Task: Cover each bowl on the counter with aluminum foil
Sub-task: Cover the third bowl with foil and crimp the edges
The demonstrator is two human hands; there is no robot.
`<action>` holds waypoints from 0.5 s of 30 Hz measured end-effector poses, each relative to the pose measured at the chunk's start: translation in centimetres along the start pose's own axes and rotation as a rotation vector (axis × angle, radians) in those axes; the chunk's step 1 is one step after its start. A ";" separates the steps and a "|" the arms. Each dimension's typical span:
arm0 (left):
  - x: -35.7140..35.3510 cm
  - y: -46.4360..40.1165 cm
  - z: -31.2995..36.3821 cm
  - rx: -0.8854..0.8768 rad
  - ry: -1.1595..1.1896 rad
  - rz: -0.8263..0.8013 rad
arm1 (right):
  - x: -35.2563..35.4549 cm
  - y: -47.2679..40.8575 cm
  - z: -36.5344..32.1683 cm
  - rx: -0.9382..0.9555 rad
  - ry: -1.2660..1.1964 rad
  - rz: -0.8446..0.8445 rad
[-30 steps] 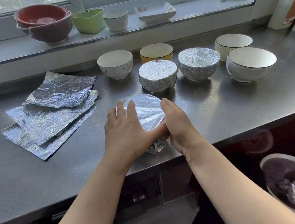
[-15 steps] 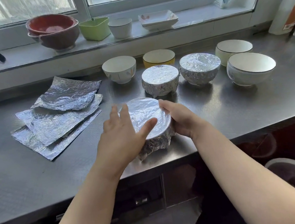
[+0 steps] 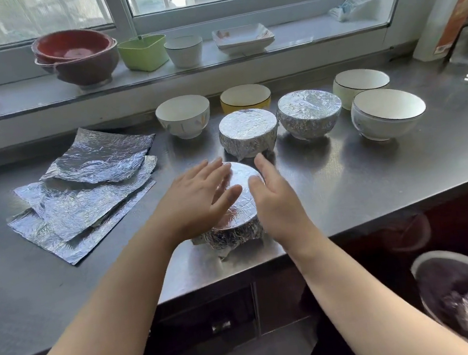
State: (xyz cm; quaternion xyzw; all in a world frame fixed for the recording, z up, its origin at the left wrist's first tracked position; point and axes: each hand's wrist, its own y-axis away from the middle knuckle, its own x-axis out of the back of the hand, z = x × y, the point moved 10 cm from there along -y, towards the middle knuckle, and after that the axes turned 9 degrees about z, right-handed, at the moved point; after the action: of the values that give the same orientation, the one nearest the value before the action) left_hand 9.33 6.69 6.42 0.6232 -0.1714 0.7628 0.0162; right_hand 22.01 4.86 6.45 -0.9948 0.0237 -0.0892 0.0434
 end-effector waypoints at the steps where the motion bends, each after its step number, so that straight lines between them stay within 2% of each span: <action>1: 0.0 0.0 -0.1 0.004 0.006 0.009 | -0.4 0.1 0.4 -0.004 0.021 -0.004; 15: 0.2 -0.1 -0.4 0.031 0.049 0.078 | -1.4 -1.0 3.6 -0.158 -0.144 0.083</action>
State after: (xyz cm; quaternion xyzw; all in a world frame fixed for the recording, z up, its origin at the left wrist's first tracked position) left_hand 8.94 6.81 6.60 0.5973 -0.1831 0.7806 -0.0190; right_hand 21.35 6.18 2.80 -0.9971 0.0686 -0.0134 -0.0299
